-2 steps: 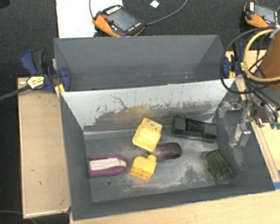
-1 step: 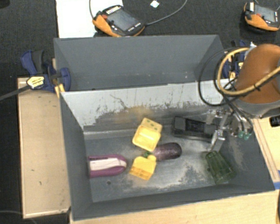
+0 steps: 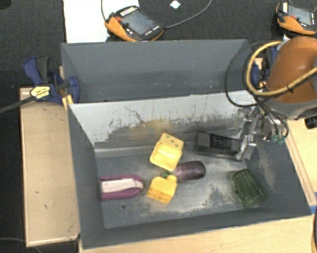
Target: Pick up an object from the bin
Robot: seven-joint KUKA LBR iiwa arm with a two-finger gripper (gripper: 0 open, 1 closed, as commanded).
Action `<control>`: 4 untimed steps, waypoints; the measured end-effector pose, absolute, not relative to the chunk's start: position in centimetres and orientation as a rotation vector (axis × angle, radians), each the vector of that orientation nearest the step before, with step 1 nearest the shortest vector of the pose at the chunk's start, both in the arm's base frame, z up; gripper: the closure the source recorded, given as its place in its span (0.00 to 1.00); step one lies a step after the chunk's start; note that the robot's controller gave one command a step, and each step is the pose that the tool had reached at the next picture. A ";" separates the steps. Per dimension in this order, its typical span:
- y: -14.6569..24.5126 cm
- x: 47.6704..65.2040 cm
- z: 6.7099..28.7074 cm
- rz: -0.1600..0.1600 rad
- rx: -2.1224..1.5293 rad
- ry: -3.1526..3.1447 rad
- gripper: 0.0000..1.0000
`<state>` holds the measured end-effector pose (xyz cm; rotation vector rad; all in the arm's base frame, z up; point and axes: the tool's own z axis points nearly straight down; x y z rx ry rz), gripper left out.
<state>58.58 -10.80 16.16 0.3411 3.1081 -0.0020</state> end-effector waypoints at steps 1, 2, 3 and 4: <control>-8.5 57.5 12.6 0.003 0.616 3.075 0.00; -8.4 59.1 7.1 -0.002 0.413 3.096 0.00; -8.7 57.7 7.0 0.004 0.875 3.009 1.00; -8.7 57.7 7.0 0.004 0.873 3.009 1.00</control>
Offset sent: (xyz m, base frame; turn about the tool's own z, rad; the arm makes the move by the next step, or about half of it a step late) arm 0.0037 0.0250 -0.0916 0.0470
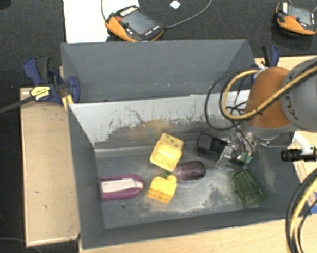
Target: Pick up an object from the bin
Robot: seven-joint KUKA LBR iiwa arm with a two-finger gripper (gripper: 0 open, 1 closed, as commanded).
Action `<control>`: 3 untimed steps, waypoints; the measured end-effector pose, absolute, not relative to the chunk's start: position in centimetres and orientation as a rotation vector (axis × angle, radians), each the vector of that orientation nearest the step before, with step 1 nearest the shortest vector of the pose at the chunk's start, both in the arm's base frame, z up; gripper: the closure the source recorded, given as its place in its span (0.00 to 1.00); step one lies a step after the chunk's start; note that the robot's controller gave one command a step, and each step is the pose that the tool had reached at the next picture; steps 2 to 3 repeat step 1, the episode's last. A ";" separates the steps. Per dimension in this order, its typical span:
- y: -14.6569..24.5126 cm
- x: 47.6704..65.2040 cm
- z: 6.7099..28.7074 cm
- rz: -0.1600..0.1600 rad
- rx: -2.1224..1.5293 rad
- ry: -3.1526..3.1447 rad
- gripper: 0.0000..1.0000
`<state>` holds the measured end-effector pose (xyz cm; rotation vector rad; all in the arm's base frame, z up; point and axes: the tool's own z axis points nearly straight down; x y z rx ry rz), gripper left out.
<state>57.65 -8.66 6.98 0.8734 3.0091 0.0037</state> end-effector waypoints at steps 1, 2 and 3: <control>-8.6 57.3 10.0 0.001 0.871 3.020 1.00; -8.6 57.3 10.0 0.001 0.871 3.020 1.00; -8.6 57.3 10.0 0.001 0.871 3.020 1.00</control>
Offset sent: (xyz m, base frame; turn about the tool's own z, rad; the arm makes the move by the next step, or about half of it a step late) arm -0.0037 0.0003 0.0941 -0.0020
